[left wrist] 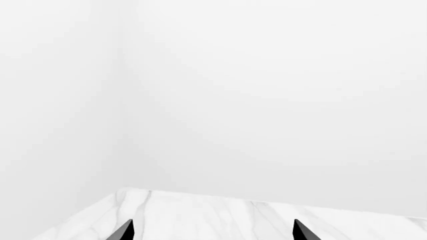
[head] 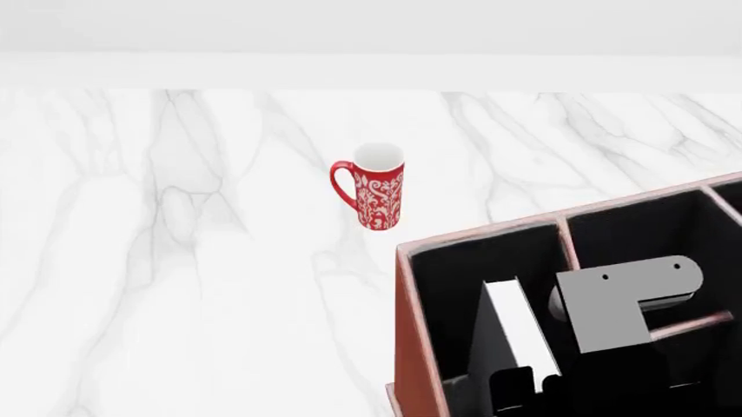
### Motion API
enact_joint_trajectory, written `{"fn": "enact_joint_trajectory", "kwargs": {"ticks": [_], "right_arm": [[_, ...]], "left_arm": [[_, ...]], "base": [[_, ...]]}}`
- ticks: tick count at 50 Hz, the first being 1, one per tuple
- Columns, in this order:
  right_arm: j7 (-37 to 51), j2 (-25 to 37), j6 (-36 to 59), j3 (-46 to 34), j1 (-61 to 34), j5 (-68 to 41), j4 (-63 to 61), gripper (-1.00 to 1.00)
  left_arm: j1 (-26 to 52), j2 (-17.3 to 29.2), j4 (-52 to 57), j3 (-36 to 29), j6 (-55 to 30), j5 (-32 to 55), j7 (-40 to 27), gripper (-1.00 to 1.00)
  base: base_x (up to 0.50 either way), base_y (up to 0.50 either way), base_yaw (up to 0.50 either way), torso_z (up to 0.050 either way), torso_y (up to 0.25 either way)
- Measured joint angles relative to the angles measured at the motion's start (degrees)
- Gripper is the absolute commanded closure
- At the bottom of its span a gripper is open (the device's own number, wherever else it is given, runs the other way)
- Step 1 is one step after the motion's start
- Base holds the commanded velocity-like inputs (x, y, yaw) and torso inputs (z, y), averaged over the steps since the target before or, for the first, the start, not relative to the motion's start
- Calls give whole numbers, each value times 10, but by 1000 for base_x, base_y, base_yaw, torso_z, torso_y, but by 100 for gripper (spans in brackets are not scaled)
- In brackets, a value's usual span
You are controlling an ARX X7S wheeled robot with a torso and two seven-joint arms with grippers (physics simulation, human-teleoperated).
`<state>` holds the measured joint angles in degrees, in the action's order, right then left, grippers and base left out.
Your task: Pick up the book and place it in the left compartment of the caddy.
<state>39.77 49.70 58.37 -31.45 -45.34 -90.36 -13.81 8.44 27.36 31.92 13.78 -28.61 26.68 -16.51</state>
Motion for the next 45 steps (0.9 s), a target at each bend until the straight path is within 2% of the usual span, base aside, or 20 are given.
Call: {"fn": "enact_joint_trajectory", "kwargs": {"ticks": [45], "right_arm": [[-34,-17,-20,-32,21,63,30,100]], "left_arm": [[-3,4,2,-1,4,3,-3,-100]], "base": [[0,0,0,0,1]]}}
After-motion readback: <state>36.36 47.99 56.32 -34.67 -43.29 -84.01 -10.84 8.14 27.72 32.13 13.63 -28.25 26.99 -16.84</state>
